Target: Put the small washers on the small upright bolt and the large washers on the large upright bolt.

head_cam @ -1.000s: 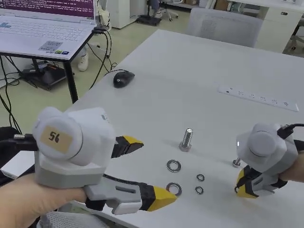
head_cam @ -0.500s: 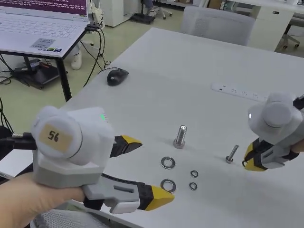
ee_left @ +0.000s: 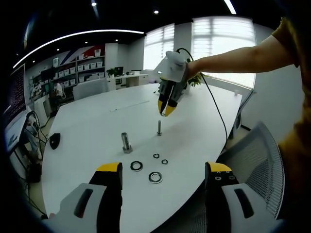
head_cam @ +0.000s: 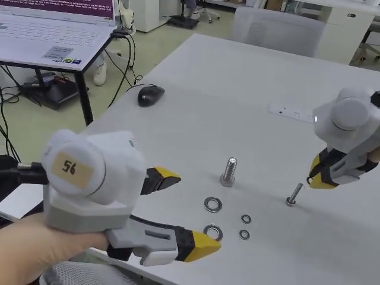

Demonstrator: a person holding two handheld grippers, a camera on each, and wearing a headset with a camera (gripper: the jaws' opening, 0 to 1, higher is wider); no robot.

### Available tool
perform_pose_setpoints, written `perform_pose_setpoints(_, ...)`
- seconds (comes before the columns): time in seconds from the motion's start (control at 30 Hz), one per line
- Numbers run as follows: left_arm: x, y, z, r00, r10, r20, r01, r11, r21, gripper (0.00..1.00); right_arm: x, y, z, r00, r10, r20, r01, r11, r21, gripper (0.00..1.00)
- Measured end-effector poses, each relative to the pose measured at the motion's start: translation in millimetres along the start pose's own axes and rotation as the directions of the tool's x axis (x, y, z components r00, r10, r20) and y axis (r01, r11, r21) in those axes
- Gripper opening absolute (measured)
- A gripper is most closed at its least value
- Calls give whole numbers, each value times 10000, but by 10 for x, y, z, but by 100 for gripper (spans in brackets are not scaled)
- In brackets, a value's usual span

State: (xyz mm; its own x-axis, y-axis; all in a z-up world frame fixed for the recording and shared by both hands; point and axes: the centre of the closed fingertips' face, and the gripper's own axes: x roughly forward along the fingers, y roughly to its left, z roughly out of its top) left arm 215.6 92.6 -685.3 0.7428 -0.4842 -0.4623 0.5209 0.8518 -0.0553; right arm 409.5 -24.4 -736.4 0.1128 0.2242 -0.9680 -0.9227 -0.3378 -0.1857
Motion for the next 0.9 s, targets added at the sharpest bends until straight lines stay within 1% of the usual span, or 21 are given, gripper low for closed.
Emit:
perform_pose_setpoints(0.07,2,13,1,10000,37,-2,-37,10000,-17,68,35,-31,4,10000,36,3,-36,10000,48,12)
perform_pose_setpoints(0.17,4,35,8,9999,125,42,-125,9999,-33,68,95,-29,0,9999,130,-44,-129,9999,16,12)
perform_pose_setpoints(0.37,11,49,-2,9999,121,-2,-121,9999,-85,68,193,-51,-18,9995,284,-118,-283,9996,74,12)
perform_pose_setpoints(0.73,17,67,-11,9999,148,11,-148,9998,-166,68,296,-64,-46,9988,446,-225,-444,9990,87,12)
perform_pose_setpoints(0.9,18,81,-41,9998,195,-58,-196,9996,-211,68,345,-65,-55,9985,470,-270,-468,9989,54,12)
